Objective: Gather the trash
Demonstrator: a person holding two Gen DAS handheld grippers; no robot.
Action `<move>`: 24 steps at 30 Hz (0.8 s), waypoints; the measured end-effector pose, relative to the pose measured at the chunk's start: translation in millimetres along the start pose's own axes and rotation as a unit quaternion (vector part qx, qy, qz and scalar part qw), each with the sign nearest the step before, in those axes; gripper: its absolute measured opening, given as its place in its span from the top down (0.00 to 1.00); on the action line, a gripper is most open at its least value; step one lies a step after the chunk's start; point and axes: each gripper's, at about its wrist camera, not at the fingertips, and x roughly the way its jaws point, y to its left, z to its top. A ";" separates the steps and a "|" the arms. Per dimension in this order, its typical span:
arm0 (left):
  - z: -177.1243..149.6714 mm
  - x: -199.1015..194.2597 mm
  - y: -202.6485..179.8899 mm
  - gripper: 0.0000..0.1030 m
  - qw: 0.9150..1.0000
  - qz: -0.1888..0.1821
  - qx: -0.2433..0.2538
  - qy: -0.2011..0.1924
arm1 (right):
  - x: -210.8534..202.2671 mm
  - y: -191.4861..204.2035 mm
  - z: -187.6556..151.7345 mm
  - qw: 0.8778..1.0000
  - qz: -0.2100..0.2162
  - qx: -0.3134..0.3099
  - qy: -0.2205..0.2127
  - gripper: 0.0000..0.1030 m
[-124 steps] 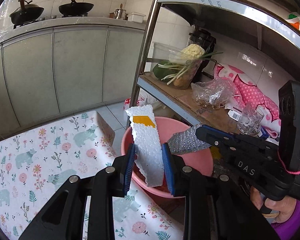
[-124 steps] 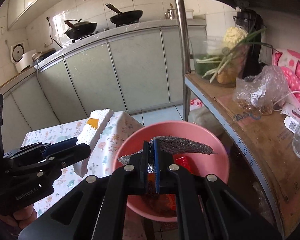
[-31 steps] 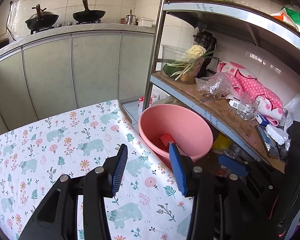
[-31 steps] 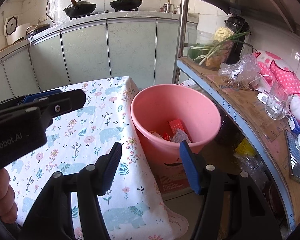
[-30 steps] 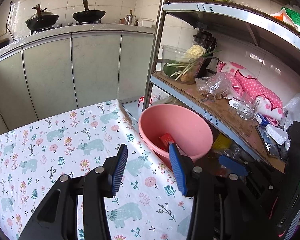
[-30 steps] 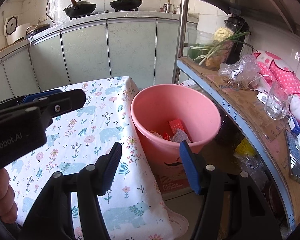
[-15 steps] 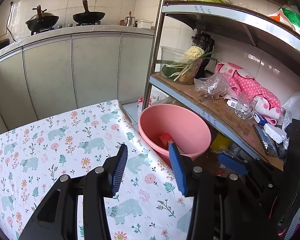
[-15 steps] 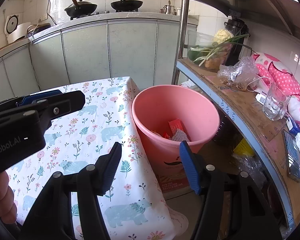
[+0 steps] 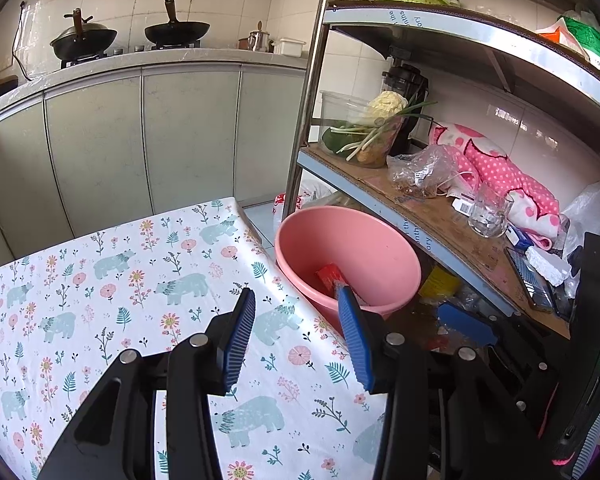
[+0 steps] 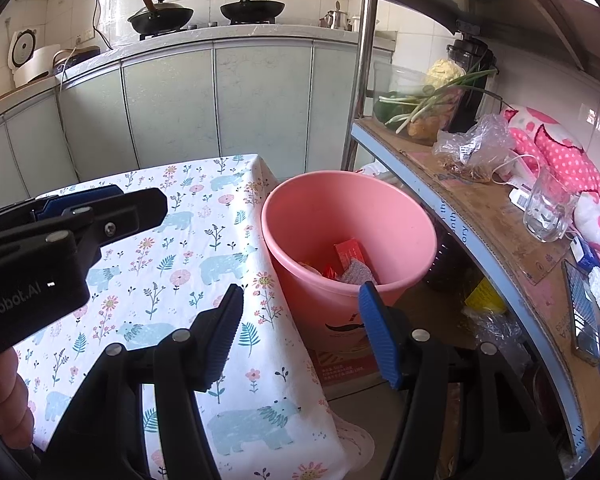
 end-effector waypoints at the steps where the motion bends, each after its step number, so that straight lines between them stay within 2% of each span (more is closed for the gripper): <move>1: 0.1 0.3 0.0 0.58 1.000 0.000 0.000 0.001 | -0.1 0.0 0.0 1.000 0.000 0.000 0.000 0.41; 24: -2.6 10.1 1.5 0.58 1.000 -0.003 -0.001 0.019 | 6.1 -0.9 -1.4 1.000 0.004 0.002 0.009 0.41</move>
